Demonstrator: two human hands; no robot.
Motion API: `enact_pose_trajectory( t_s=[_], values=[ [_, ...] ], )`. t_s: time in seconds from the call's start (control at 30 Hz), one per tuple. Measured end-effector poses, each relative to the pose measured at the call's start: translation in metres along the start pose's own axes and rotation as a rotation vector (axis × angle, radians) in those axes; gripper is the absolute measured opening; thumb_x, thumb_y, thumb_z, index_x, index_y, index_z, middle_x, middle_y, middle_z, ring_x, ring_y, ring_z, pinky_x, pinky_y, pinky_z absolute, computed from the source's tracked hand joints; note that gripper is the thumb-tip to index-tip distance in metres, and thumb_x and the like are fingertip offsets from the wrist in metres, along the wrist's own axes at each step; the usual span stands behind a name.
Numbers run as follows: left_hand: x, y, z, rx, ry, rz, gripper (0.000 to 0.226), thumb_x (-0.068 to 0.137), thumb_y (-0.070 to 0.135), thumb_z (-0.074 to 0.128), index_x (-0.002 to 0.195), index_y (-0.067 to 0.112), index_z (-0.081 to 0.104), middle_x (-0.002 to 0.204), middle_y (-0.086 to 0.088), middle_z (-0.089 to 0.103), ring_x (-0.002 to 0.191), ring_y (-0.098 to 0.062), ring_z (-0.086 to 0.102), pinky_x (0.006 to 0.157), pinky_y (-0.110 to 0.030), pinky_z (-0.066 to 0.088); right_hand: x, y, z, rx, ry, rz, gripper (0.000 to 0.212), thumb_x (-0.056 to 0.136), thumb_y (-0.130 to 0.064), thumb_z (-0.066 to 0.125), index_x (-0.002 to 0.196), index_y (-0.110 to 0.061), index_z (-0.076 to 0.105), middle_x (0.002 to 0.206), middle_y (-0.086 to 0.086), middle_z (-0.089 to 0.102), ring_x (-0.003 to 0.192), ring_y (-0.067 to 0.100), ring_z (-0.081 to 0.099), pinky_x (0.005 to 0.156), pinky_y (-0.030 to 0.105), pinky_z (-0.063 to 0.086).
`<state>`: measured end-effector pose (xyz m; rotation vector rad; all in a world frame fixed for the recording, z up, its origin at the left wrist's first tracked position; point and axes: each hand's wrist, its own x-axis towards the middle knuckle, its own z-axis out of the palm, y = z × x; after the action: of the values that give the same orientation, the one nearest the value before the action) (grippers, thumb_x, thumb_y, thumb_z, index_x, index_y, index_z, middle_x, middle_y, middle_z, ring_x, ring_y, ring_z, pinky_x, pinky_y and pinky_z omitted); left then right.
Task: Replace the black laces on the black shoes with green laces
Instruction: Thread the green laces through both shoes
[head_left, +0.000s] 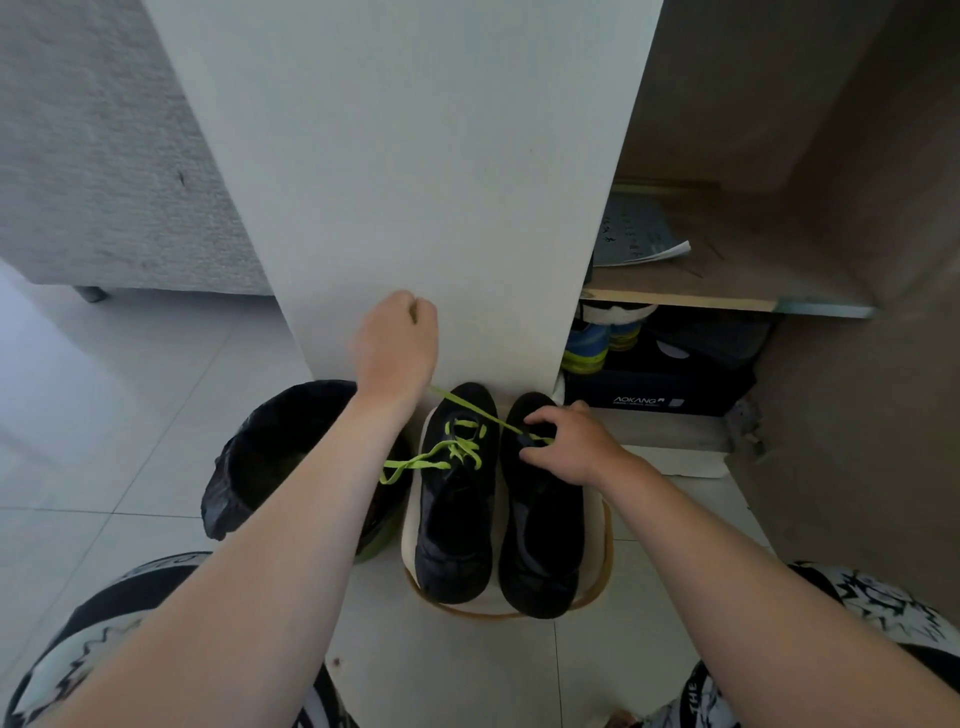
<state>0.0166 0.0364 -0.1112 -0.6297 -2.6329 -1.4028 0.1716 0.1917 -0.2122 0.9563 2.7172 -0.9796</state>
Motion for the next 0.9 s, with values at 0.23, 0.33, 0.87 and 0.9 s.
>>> enact_pose_trajectory(
  t_s=[0.23,0.33,0.87,0.9],
  values=[
    [0.004,-0.021,-0.001,0.09,0.194,0.143,0.035,0.095,0.017,0.043,0.062,0.011,0.034,0.057,0.002,0.035,0.054,-0.016,0.038,0.052,-0.029,0.021,0.0,-0.001,0.0,-0.027,-0.04,0.023,0.06,0.086,-0.052,0.068,0.14,-0.031,0.052,0.139,0.007,0.036,0.127,0.029,0.048,0.106,0.033,0.04],
    [0.004,-0.035,0.009,0.409,-0.216,-0.034,0.034,0.093,0.018,0.044,0.061,0.008,0.042,0.063,-0.006,0.046,0.069,-0.028,0.053,0.049,-0.027,0.029,-0.002,-0.004,-0.007,0.024,-0.061,0.085,0.046,0.096,-0.044,0.053,0.135,-0.022,0.048,0.137,0.009,0.038,0.121,0.028,0.049,0.097,0.033,0.041],
    [-0.04,0.037,0.051,-0.142,-0.898,0.086,0.039,0.089,0.009,0.053,0.122,0.03,0.06,0.096,0.008,0.071,0.066,0.003,0.059,0.06,-0.017,0.043,-0.036,-0.04,-0.081,0.46,-0.115,-0.072,0.022,0.092,-0.014,0.059,0.071,-0.008,0.062,0.051,0.002,0.049,0.042,0.018,0.039,0.049,0.03,0.03],
    [-0.039,0.037,0.05,-0.118,-0.906,0.084,0.027,0.089,0.015,0.055,0.11,0.029,0.065,0.082,0.008,0.071,0.06,0.003,0.057,0.057,-0.017,0.042,-0.038,-0.043,-0.084,0.506,-0.087,-0.092,0.02,0.094,-0.013,0.057,0.076,-0.006,0.064,0.053,0.002,0.05,0.042,0.018,0.039,0.049,0.03,0.03]
  ],
)
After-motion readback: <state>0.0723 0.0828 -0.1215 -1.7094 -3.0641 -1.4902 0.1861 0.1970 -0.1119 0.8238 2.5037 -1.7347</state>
